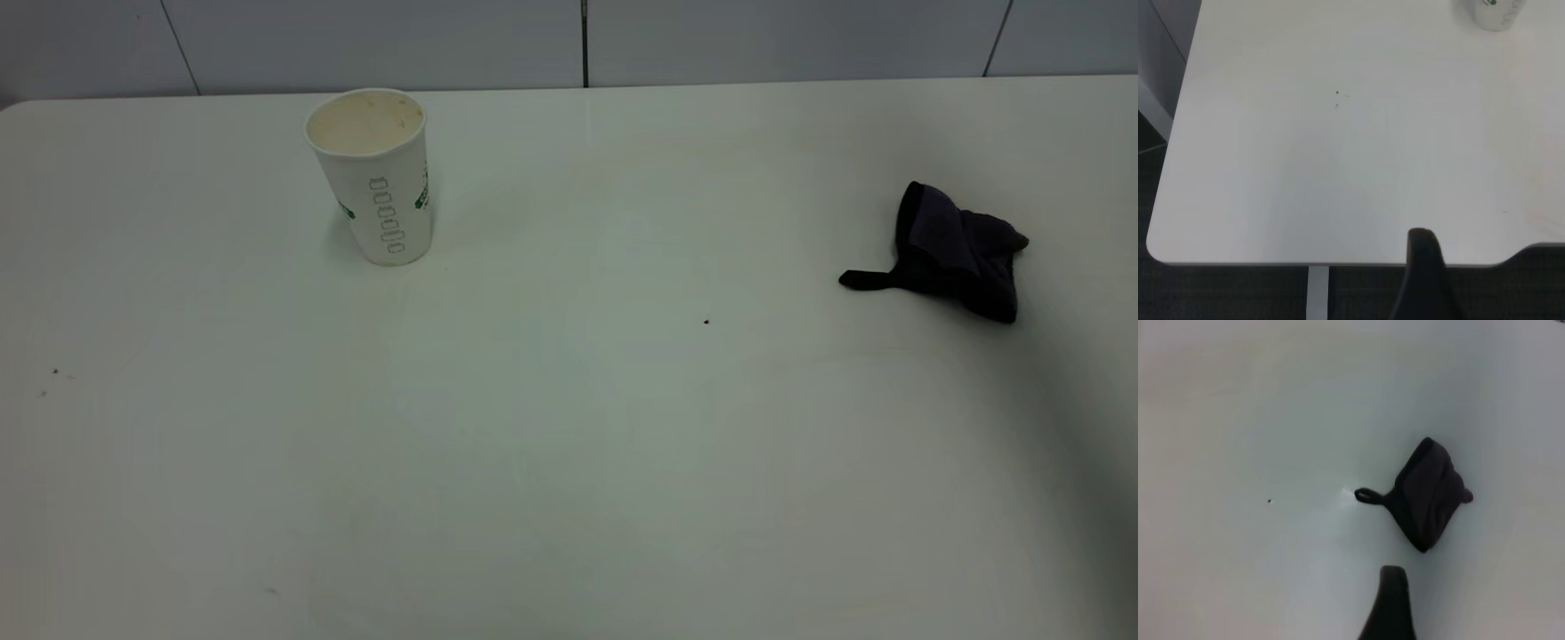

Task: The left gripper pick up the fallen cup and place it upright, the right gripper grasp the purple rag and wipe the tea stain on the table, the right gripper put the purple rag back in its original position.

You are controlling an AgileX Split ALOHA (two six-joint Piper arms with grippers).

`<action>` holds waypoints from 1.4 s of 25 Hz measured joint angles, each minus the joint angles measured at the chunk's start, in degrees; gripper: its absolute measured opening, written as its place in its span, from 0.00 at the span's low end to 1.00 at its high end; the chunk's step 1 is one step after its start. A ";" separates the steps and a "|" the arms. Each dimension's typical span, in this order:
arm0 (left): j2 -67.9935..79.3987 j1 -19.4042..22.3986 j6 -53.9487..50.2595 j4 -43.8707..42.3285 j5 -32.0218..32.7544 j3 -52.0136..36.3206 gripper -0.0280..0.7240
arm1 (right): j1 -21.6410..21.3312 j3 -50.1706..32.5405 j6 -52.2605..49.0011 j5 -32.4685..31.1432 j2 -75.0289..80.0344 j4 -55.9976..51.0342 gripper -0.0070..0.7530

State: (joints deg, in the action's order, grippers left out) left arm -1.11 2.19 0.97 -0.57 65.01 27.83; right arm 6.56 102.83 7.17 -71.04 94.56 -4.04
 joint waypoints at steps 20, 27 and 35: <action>0.00 0.00 0.00 0.00 0.00 0.00 0.78 | 0.00 -60.15 -3.15 3.15 -64.17 2.60 0.93; 0.00 0.00 -0.13 0.00 0.00 0.00 0.78 | 0.00 -70.11 -2.37 7.34 -72.72 2.54 0.89; 0.00 0.00 -0.08 0.00 0.00 0.00 0.78 | 0.00 -75.05 -2.37 7.91 -77.70 2.43 0.85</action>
State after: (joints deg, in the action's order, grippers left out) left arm -1.11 2.19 0.89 -0.57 65.01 27.83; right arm 6.56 27.78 4.79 -63.14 16.86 -1.61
